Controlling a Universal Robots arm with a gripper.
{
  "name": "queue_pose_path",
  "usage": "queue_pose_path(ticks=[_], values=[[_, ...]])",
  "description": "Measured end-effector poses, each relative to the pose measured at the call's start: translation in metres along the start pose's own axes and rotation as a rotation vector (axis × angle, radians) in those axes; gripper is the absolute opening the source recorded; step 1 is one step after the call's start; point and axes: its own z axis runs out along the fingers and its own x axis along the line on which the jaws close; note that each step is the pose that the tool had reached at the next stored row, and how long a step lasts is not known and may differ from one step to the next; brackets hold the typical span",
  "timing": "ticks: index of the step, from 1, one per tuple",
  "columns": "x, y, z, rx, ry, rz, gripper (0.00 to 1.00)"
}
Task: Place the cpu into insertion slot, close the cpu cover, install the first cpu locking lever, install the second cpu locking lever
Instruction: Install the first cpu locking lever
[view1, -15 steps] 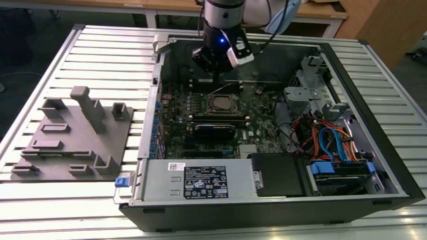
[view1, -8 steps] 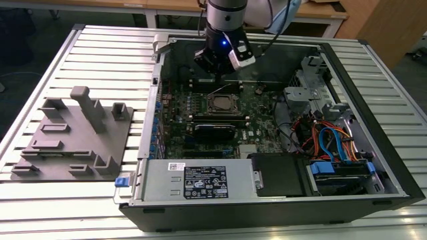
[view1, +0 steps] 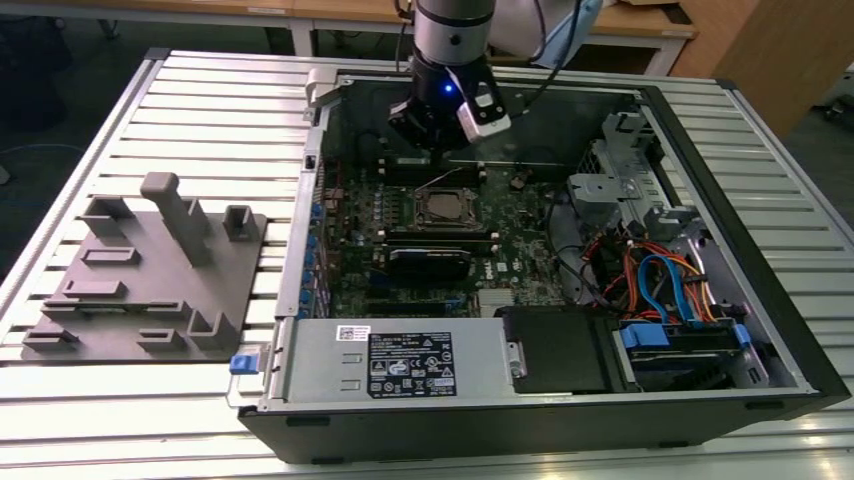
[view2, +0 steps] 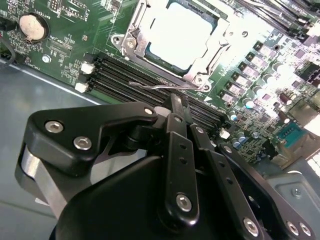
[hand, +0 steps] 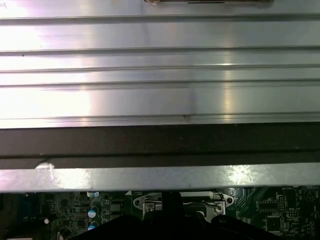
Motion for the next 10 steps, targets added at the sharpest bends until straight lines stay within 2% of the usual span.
queue_pose_path(ticks=[10], values=[[-0.0064, -0.0002, 0.0068, 0.0007, 0.0000, 0.000, 0.10]])
